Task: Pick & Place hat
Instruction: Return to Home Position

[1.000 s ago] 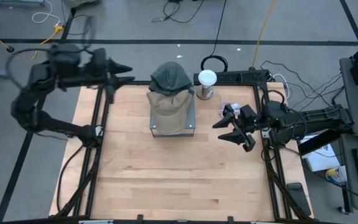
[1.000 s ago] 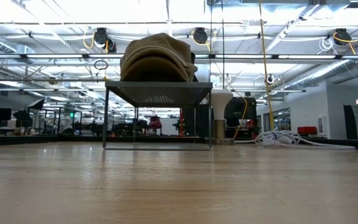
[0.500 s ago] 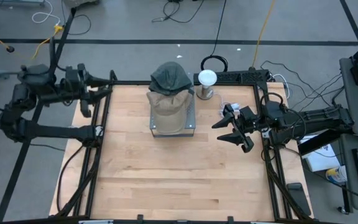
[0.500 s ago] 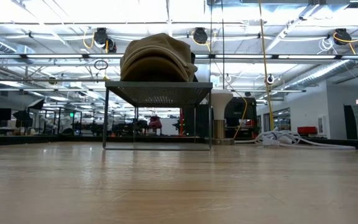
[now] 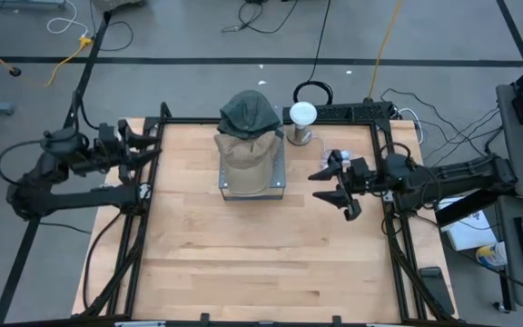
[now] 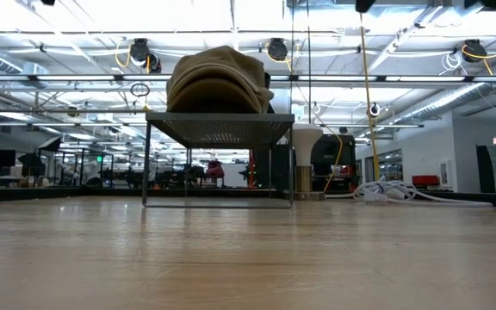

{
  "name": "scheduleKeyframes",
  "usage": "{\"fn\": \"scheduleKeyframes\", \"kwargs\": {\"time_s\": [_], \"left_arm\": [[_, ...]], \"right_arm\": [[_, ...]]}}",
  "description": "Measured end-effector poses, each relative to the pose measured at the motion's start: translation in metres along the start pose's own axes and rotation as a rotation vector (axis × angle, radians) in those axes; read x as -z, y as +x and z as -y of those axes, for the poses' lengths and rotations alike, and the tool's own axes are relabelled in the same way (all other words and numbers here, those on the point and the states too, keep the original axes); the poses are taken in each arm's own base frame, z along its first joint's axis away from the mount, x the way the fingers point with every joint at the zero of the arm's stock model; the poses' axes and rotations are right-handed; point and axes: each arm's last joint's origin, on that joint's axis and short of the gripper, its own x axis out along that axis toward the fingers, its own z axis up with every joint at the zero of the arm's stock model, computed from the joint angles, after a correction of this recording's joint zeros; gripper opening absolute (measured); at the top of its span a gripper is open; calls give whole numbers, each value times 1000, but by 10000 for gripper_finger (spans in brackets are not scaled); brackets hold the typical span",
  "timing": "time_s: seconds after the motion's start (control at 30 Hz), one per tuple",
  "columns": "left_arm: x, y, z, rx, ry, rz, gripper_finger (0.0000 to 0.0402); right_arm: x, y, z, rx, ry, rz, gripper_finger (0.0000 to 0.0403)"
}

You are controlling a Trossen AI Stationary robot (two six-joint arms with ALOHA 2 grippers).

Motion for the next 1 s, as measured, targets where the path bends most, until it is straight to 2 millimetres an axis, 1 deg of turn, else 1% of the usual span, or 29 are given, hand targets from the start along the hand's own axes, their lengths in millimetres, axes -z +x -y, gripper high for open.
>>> {"fn": "scheduleKeyframes", "kwargs": {"time_s": [0.1, 0.23, 0.37, 0.47, 0.63, 0.8, 0.87, 1.0], "left_arm": [[16, 0, -2, 9, 0, 57, 175], [36, 0, -5, 29, -3, 91, 175], [56, 4, -7, 44, -29, 104, 175], [72, 8, -9, 53, -46, 110, 175], [97, 17, -11, 90, -52, 165, 175], [117, 24, -14, 124, -53, 232, 175], [126, 26, -14, 130, -52, 235, 175], [138, 29, -16, 147, -40, 237, 175]], "right_arm": [[16, -9, 3, 4, -17, 89, 208], [42, -28, 6, -11, -15, 167, 208], [65, -47, 8, -8, 14, 166, 208], [78, -57, 10, 13, 41, 151, 208], [93, -74, 11, 9, 49, 160, 208], [103, -89, 12, -4, 74, 199, 208], [104, -92, 12, -7, 82, 207, 208], [98, -97, 10, -21, 83, 267, 208]]}}
